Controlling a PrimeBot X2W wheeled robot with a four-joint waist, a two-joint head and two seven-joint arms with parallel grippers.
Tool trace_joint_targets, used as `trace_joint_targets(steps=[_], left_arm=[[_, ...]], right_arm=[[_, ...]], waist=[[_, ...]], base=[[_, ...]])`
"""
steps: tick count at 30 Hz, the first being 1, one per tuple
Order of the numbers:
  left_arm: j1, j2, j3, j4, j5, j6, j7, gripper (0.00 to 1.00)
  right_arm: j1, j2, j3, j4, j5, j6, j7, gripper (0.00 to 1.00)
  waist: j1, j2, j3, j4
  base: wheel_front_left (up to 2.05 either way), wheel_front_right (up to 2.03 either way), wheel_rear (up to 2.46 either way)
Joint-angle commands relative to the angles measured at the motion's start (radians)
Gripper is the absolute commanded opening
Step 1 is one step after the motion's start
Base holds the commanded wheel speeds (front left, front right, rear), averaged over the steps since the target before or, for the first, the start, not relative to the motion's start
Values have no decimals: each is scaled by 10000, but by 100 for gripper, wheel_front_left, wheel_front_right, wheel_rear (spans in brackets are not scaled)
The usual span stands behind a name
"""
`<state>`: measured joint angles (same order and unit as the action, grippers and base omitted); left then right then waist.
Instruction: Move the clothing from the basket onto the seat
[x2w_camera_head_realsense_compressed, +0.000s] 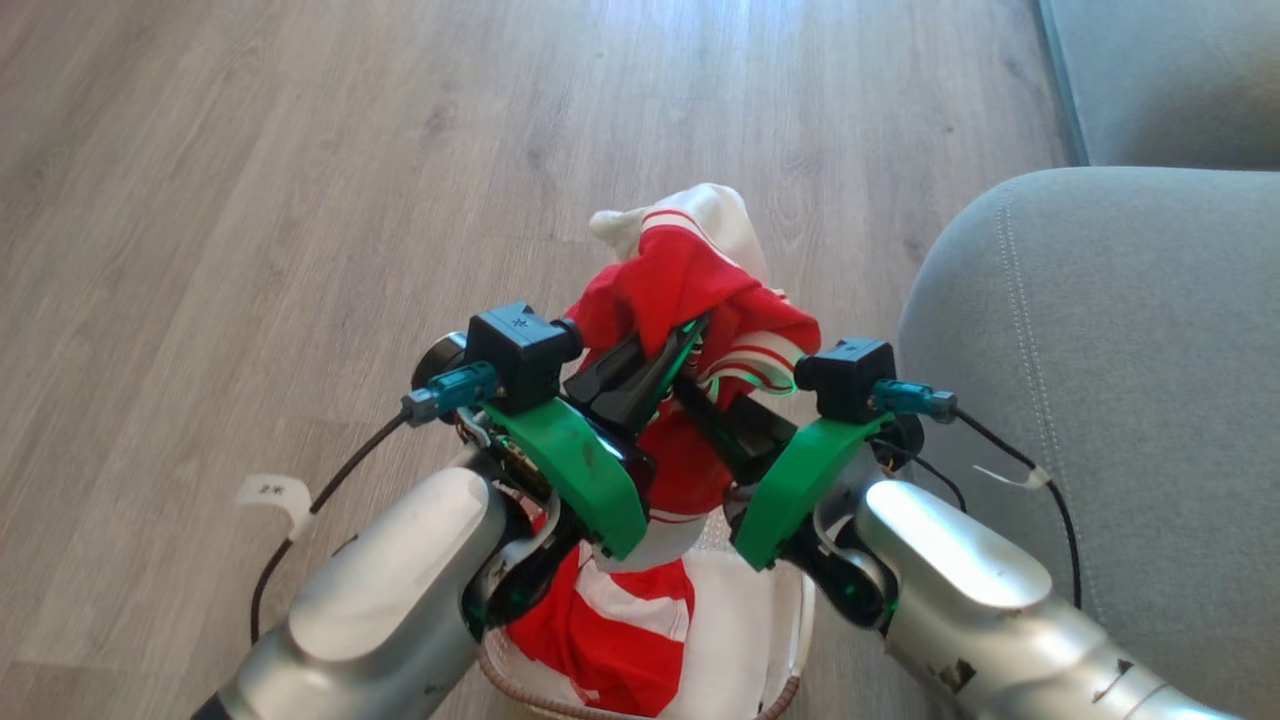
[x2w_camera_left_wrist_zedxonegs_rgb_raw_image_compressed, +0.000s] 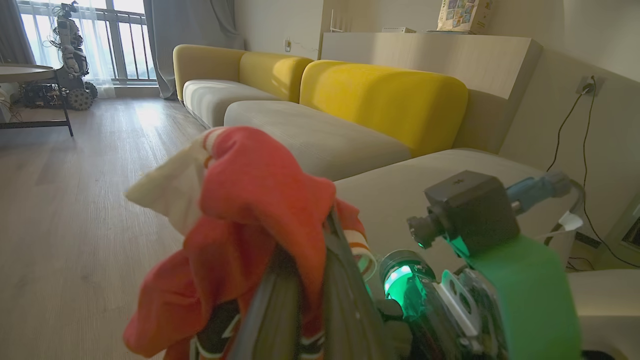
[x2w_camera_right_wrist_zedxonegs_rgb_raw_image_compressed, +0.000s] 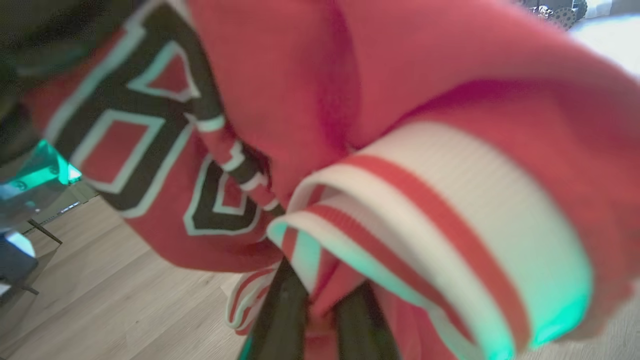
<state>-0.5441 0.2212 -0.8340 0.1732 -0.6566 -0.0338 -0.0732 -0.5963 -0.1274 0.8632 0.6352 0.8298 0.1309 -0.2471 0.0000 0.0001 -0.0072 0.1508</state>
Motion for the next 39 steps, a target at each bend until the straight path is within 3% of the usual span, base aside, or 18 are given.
trace_joint_targets(steps=[1, 14, 15, 16, 17, 18, 29, 39], left_arm=[[-303, 195, 455, -218, -56, 74, -98, 0], [-68, 379, 574, 20, -208, 243, -212, 0], [-48, 394, 579, 39, -208, 267, -224, 28], [-29, 412, 584, 58, -206, 292, -233, 48], [-6, 425, 589, 69, -221, 309, -230, 92], [13, 437, 593, 75, -236, 322, -226, 100], [239, 759, 595, -393, -184, 423, -355, 100], [225, 922, 547, -654, -12, 458, -580, 100]], right_arm=[[-187, 33, -154, -451, -18, -2, -144, 0], [783, -550, -1653, -1837, -753, -2, -146, 0], [877, -608, -1794, -1989, -833, -2, -146, 0], [977, -664, -1941, -2163, -917, -2, -146, 0], [1075, -724, -2097, -2351, -1017, -2, -146, 0], [1173, -784, -2254, -2526, -1120, -2, -146, 0], [2008, -1253, -3873, -4176, -2221, -2, -146, 0], [2588, -1943, -5071, -5363, -2595, -2, -132, 0]], waist=[[0, -1, -17, -88], [0, -1, 18, -572], [0, -1, 16, -630], [0, -1, 18, -695], [0, -1, 29, -767], [0, -1, 38, -843], [0, -1, 163, -2042], [0, -1, 332, -3527]], base=[[0, 0, 0], [0, 0, 0], [0, 0, 0], [0, 0, 0], [0, 0, 0], [0, 0, 0], [0, 0, 0], [0, 0, 0]])
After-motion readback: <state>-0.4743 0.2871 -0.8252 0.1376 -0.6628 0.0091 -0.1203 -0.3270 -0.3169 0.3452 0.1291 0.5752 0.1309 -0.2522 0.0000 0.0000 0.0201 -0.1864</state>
